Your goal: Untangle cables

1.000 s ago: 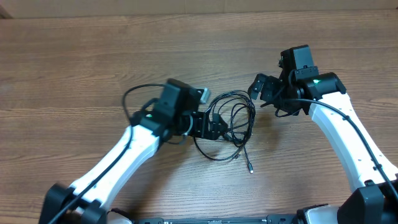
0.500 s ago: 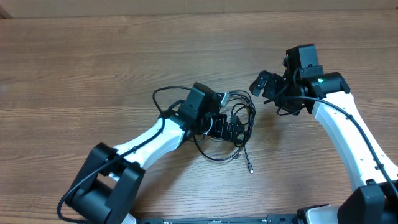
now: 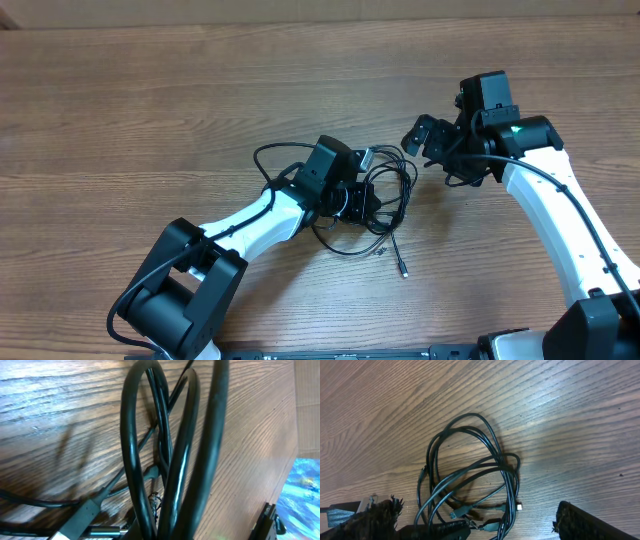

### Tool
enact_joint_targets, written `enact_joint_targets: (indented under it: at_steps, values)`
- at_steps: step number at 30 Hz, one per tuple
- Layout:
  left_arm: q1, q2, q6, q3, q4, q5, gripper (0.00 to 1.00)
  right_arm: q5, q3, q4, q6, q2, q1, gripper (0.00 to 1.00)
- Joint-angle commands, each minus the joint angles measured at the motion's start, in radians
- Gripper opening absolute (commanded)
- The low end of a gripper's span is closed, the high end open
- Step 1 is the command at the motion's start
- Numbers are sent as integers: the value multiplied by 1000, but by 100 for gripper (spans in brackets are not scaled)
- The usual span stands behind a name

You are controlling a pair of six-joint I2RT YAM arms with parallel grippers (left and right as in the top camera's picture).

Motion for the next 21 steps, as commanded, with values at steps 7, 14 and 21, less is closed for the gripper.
enact_joint_targets:
  at_steps: [7, 14, 21]
  values:
    - [161, -213, 39, 10, -156, 35, 4, -16, 4, -33, -8, -3, -3, 99]
    - [327, -491, 80, 10, -272, 129, 4, -254, 4, -21, -198, -3, -2, 92]
    - [369, -567, 107, 10, -242, 375, 4, -537, 4, 5, -455, -3, 5, 95]
